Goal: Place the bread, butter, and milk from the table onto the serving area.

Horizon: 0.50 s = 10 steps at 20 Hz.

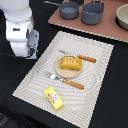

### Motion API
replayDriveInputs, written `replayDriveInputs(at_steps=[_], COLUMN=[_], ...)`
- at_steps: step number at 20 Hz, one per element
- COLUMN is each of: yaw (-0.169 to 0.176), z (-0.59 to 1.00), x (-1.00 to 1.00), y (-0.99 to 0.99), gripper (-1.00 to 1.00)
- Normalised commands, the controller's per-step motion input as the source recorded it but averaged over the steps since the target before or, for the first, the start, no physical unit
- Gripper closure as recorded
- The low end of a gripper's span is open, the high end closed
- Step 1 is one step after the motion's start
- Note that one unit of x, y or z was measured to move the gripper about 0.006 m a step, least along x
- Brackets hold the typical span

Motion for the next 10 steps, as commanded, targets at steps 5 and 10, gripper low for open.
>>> replayDriveInputs(at_steps=[5, 10], yaw=[0.000, 0.000], z=[1.00, 0.90], x=[0.85, 1.00], y=[0.69, 0.53], gripper=[1.00, 1.00])
